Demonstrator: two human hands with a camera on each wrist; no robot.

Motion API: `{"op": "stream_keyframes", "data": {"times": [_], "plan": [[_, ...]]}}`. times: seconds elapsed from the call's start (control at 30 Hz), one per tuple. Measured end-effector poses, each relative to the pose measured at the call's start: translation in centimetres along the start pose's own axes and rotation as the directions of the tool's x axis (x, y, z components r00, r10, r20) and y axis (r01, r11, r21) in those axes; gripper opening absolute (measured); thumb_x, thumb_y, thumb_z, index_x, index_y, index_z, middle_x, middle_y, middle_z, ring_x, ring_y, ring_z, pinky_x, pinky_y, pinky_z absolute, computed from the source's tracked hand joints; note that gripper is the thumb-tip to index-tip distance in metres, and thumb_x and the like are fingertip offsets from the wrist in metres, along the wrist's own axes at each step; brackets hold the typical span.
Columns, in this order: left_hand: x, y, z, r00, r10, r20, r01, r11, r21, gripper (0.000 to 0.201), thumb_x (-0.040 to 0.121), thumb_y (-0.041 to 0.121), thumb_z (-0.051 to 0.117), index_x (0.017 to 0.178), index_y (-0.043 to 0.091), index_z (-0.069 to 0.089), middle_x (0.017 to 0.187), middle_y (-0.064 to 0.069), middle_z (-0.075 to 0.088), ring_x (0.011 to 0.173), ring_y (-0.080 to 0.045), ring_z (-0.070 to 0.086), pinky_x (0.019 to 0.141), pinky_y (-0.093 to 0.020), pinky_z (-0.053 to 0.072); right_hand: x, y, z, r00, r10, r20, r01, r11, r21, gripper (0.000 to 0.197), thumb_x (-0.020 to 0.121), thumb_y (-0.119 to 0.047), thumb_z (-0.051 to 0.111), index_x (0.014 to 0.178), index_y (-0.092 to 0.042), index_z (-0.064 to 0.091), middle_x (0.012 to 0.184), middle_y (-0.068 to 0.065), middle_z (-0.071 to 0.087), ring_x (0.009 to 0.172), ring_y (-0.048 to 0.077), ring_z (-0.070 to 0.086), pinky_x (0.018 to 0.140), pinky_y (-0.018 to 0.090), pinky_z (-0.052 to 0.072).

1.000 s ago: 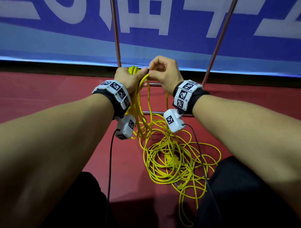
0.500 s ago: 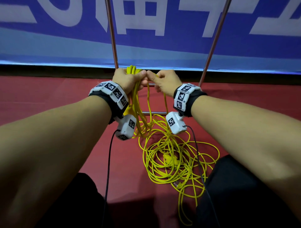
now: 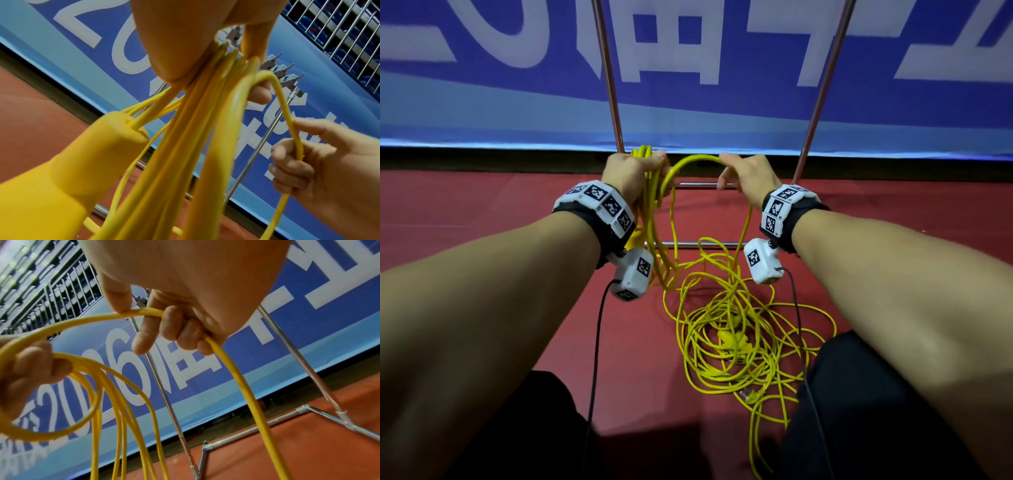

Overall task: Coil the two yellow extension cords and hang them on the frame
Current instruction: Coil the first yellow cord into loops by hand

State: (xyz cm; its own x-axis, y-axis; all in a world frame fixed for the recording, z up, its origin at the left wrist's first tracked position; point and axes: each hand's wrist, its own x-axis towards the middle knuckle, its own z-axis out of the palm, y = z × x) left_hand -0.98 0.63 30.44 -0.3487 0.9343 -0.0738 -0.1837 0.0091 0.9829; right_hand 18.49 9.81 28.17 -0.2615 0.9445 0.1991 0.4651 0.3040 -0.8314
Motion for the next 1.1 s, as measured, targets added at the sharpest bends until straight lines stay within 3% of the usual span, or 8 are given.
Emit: {"op": "stream_keyframes", "data": {"times": [0.2, 0.33, 0.47, 0.57, 0.77, 0.9, 1.0, 1.1], "plan": [[-0.9, -0.2, 2.2, 0.999, -0.013, 0.039, 0.009, 0.994, 0.104, 0.036, 0.091, 0.027, 0.072, 0.100, -0.007, 0.065, 0.072, -0.016, 0.072, 0.063, -0.032, 0.069, 0.065, -0.049, 0.057, -0.6, -2.2, -0.5, 0.981, -0.192, 0.006, 0.191, 0.976, -0.108, 0.044, 0.095, -0.044, 0.056, 0.063, -0.017, 0.071, 0.050, 0.000, 0.047, 0.048, 0.009, 0.040, 0.056, 0.027, 0.033], [-1.4, 0.3, 4.0, 0.998, 0.008, -0.055, 0.000, 0.991, 0.134, 0.036, 0.095, 0.031, 0.067, 0.075, 0.001, 0.064, 0.057, -0.010, 0.063, 0.047, -0.023, 0.063, 0.057, -0.036, 0.057, -0.9, -2.8, 0.0, 0.974, -0.220, -0.045, 0.218, 0.975, -0.042, 0.033, 0.089, -0.037, 0.069, 0.071, -0.009, 0.066, 0.055, -0.006, 0.046, 0.055, 0.011, 0.041, 0.055, 0.026, 0.034], [-2.3, 0.4, 5.8, 0.999, 0.026, -0.048, -0.017, 0.984, 0.179, 0.039, 0.100, 0.031, 0.059, 0.076, 0.000, 0.061, 0.056, -0.010, 0.059, 0.036, -0.013, 0.053, 0.043, -0.024, 0.048, -1.2, -3.8, 0.6, 0.969, -0.234, -0.075, 0.238, 0.970, 0.043, 0.027, 0.084, -0.036, 0.072, 0.069, -0.023, 0.054, 0.054, -0.011, 0.045, 0.050, 0.007, 0.042, 0.055, 0.025, 0.036], [-2.7, 0.5, 6.1, 0.998, 0.029, -0.049, -0.020, 0.986, 0.164, 0.037, 0.101, 0.030, 0.056, 0.080, -0.001, 0.061, 0.052, -0.007, 0.055, 0.036, -0.013, 0.045, 0.044, -0.024, 0.043, -1.8, -4.4, 1.1, 0.961, -0.265, -0.076, 0.273, 0.954, 0.122, 0.030, 0.079, -0.047, 0.070, 0.072, -0.024, 0.050, 0.063, -0.003, 0.053, 0.057, 0.020, 0.051, 0.060, 0.032, 0.042], [-2.7, -0.1, 4.9, 0.995, 0.076, -0.061, -0.062, 0.977, 0.206, 0.037, 0.093, 0.028, 0.068, 0.066, 0.007, 0.057, 0.044, -0.002, 0.047, 0.035, -0.015, 0.039, 0.043, -0.024, 0.037, -2.7, -3.8, 0.9, 0.958, -0.286, -0.030, 0.287, 0.953, 0.101, 0.049, 0.068, -0.070, 0.065, 0.067, -0.022, 0.053, 0.064, -0.002, 0.060, 0.061, 0.018, 0.052, 0.064, 0.033, 0.047], [-2.9, -1.9, 4.0, 0.991, 0.098, -0.092, -0.081, 0.981, 0.178, 0.042, 0.091, 0.030, 0.071, 0.060, 0.010, 0.053, 0.042, 0.000, 0.046, 0.033, -0.014, 0.038, 0.042, -0.021, 0.036, -3.9, -2.6, 2.5, 0.974, -0.227, -0.015, 0.227, 0.971, 0.079, 0.060, 0.075, -0.074, 0.048, 0.059, -0.016, 0.056, 0.057, -0.002, 0.054, 0.055, 0.011, 0.045, 0.060, 0.030, 0.040], [-2.8, -4.3, 2.9, 0.983, 0.093, -0.159, -0.071, 0.988, 0.140, 0.043, 0.090, 0.034, 0.072, 0.058, 0.010, 0.056, 0.043, -0.001, 0.048, 0.034, -0.016, 0.040, 0.043, -0.024, 0.037, -5.3, 0.4, 5.2, 0.993, -0.108, -0.045, 0.113, 0.985, 0.128, 0.058, 0.079, -0.072, 0.043, 0.057, -0.022, 0.061, 0.055, -0.004, 0.059, 0.056, 0.015, 0.053, 0.065, 0.039, 0.048], [-3.1, -7.6, 1.6, 0.980, 0.078, -0.182, -0.049, 0.986, 0.158, 0.044, 0.091, 0.036, 0.071, 0.056, 0.012, 0.057, 0.044, -0.001, 0.050, 0.035, -0.016, 0.042, 0.045, -0.025, 0.039, -7.8, 3.7, 7.9, 0.993, 0.009, -0.115, 0.006, 0.991, 0.132, 0.055, 0.086, -0.065, 0.044, 0.053, -0.023, 0.057, 0.049, -0.007, 0.051, 0.053, 0.015, 0.047, 0.062, 0.041, 0.045]]}}
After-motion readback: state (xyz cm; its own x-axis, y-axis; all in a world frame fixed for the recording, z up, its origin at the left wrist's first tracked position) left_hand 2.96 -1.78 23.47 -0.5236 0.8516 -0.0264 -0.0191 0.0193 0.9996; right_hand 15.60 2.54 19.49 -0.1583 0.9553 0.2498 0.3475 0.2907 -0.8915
